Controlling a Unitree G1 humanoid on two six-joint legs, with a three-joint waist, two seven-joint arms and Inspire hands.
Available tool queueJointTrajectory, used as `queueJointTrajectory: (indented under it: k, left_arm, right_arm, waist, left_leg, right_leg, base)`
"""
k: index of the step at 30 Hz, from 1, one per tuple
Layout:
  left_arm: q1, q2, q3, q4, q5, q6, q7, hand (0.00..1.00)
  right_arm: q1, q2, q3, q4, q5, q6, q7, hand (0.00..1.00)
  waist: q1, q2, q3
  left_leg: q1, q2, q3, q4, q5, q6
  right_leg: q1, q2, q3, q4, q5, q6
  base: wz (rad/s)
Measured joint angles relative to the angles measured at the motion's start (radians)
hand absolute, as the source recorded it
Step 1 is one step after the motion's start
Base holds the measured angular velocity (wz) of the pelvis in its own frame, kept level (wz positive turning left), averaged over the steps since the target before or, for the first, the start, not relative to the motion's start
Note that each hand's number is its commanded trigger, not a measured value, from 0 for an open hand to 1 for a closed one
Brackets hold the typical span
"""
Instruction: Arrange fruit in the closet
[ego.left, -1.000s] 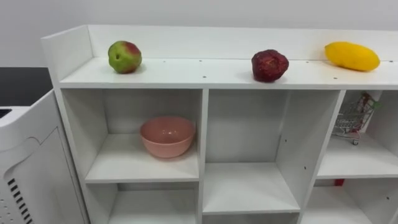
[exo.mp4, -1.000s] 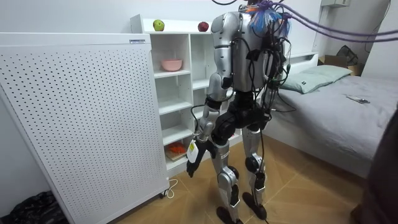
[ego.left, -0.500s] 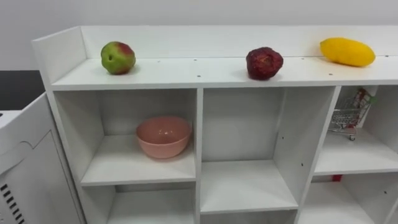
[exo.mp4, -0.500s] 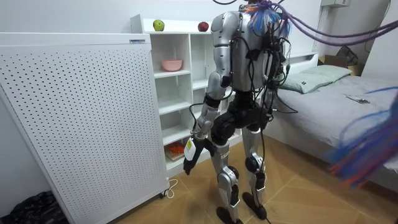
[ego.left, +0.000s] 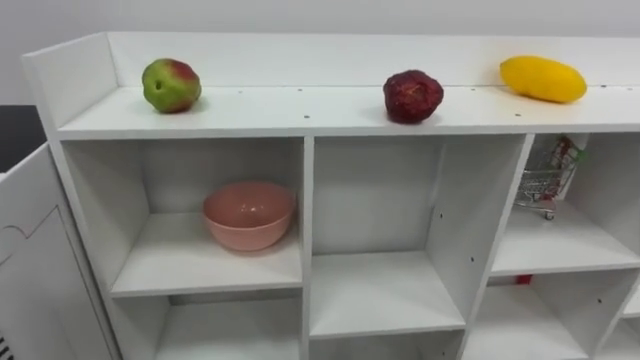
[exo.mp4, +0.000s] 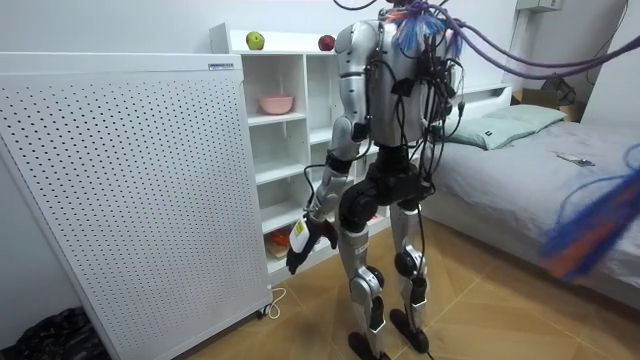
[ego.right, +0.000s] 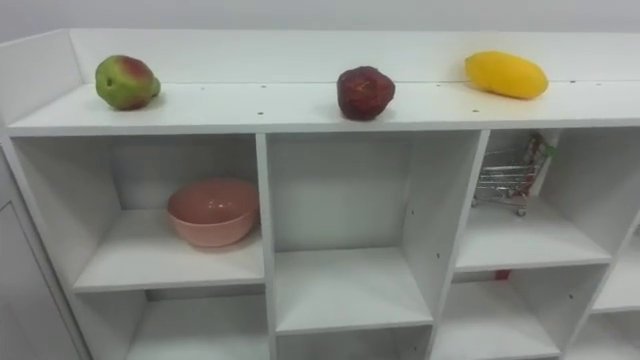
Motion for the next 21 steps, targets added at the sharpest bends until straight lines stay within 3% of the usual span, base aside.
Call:
queueJointTrajectory:
  k: [3, 5, 11, 17, 21]
  left_arm:
    - [0.006, 0.002, -0.024, 0.001, 0.001, -0.005, 0.004, 0.0]
    - [0.008, 0.002, -0.032, 0.002, 0.004, -0.006, 0.004, 0.0]
    - [0.014, 0.007, -0.033, 0.005, 0.02, -0.018, 0.006, 0.0]
    - [0.017, 0.007, -0.033, 0.011, 0.021, -0.022, -0.001, 0.0]
    - [0.003, 0.007, -0.038, 0.011, 0.021, -0.023, -0.001, 0.0]
  right_arm:
    - [-0.012, 0.0, 0.007, -0.1, -0.107, -0.028, -0.044, 0.0]
    - [-0.035, 0.0, 0.007, -0.122, -0.154, -0.05, -0.06, 0.0]
    - [-0.067, -0.013, 0.038, -0.256, -0.193, -0.06, -0.083, 0.0]
    - [-0.147, -0.019, 0.04, -0.349, -0.255, -0.062, -0.08, 0.0]
    - [-0.197, -0.027, 0.057, -0.364, -0.255, -0.086, -0.08, 0.0]
  waist:
    - [0.014, -0.002, -0.0033]
    - [0.014, 0.002, -0.0011]
    - [0.015, 0.018, -0.0043]
    - [0.018, 0.013, -0.0021]
    - [0.04, -0.001, -0.0004]
  left_leg:
    - [0.006, 0.0, -0.002, 0.0, 0.0, 0.0]
    - [0.005, 0.001, -0.002, -0.001, 0.0, 0.0]
    - [0.002, 0.0, -0.018, -0.003, 0.0, 0.0]
    - [0.004, 0.001, -0.031, -0.002, 0.001, -0.001]
    - [0.004, 0.001, -0.033, 0.002, 0.001, -0.001]
  right_leg:
    - [0.003, 0.0, 0.01, 0.0, 0.0, 0.0]
    - [0.001, -0.001, 0.017, -0.001, 0.0, 0.0]
    - [0.001, 0.0, 0.023, 0.0, 0.0, 0.0]
    - [0.005, 0.002, 0.017, 0.0, 0.0, 0.0]
    - [0.008, 0.001, 0.021, 0.002, 0.001, -0.001]
  base:
    - [-0.08]
    - [-0.04]
    - [-0.04]
    - [0.02]
    - [0.0]
